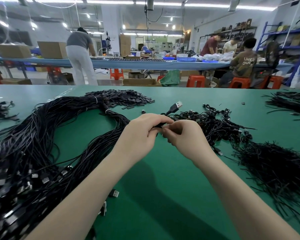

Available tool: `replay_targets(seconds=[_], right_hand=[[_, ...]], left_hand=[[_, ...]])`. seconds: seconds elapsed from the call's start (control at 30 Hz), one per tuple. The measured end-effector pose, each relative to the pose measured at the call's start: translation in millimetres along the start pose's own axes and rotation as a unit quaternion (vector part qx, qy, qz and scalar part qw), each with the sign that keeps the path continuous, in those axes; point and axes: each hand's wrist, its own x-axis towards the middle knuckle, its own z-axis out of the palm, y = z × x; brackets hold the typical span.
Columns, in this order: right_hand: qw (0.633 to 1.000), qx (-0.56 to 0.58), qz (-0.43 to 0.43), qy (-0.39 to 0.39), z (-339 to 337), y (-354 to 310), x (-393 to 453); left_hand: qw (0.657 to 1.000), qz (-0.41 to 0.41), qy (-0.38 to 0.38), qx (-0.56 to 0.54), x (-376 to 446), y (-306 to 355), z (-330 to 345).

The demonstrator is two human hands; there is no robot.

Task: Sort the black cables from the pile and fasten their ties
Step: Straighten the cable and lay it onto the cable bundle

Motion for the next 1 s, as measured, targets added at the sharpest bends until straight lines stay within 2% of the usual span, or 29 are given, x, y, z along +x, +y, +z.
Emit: replay_targets(seconds=[0.07,0.13,0.2,0.27,0.33,0.4,0.5,0.53,0.67,0.77,0.83,0.9,1.0], right_hand=[[1.000,0.006,-0.014,0.015,2,1,0],[0.997,-0.010,-0.045,0.057,4,-1,-1],[0.987,-0.050,-0.108,0.110,6,-3,-4],[0.955,-0.136,-0.214,0.152,6,-4,-6],[0.911,-0.213,-0.307,0.174,6,-3,-7],[0.894,-0.219,-0.350,0.177,5,-2,-7],[0.914,-0.147,-0.324,0.193,-1,-4,-5],[0.919,-0.130,-0.315,0.201,-2,-4,-4],[0.906,-0.138,-0.333,0.221,-1,-3,-5],[0.894,-0.150,-0.346,0.243,-3,1,-3],[0.888,-0.154,-0.357,0.248,-1,4,-3],[0.880,-0.157,-0.368,0.255,4,5,-4],[0.858,-0.176,-0.395,0.276,8,6,-4]], left_hand=[[1.000,0.023,0.006,0.012,0,-1,-1],[0.999,0.002,0.026,-0.023,1,-1,-1],[0.988,-0.094,0.047,-0.111,0,2,0],[0.958,-0.200,0.051,-0.201,4,7,-1],[0.921,-0.273,0.029,-0.276,8,9,-7],[0.894,-0.319,-0.018,-0.313,10,9,-17],[0.859,-0.345,-0.102,-0.365,8,9,-26],[0.861,-0.335,-0.121,-0.363,7,8,-28],[0.913,-0.262,-0.172,-0.260,5,7,-29],[0.945,-0.239,-0.131,-0.179,6,11,-26],[0.952,-0.241,-0.102,-0.157,8,12,-22],[0.934,-0.282,-0.079,-0.206,10,16,-20],[0.863,-0.370,-0.067,-0.338,10,24,-19]])
